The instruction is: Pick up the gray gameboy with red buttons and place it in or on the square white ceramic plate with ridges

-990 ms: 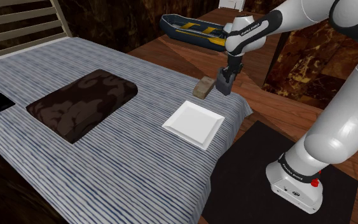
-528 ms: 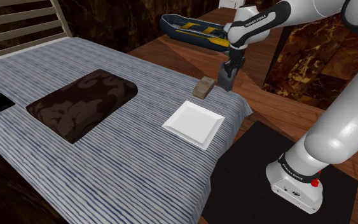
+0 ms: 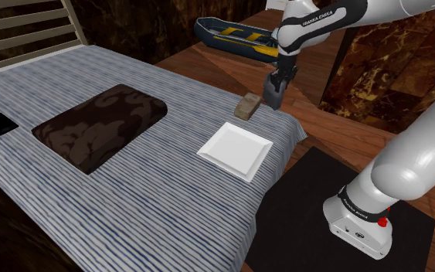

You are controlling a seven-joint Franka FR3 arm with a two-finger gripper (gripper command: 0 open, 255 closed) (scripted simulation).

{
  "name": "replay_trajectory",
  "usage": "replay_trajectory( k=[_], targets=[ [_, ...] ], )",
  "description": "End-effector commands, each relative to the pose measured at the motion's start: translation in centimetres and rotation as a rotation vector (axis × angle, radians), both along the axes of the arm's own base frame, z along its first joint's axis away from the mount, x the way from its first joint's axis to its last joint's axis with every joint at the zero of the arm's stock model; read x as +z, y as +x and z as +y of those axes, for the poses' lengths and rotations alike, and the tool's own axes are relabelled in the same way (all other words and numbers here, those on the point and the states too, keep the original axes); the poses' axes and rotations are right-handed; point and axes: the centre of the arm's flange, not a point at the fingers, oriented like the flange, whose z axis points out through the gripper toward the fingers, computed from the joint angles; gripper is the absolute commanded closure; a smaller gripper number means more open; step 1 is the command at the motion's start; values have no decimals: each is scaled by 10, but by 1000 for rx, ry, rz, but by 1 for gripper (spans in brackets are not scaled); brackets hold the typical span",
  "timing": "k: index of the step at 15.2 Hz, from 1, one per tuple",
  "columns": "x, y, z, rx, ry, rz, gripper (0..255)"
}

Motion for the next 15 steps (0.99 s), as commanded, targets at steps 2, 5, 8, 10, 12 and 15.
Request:
replay_trajectory(
  k=[2, 5, 8, 10, 12, 15],
  targets=[
    [5, -6, 38, -1, -1, -1, 255],
    [10, -13, 77, -1, -1, -1, 255],
    [14, -20, 116, -1, -1, -1, 255],
    [17, -24, 141, -1, -1, -1, 255],
    [20, -29, 167, -1, -1, -1, 255],
    [24, -36, 206, -1, -1, -1, 255]
  ],
)
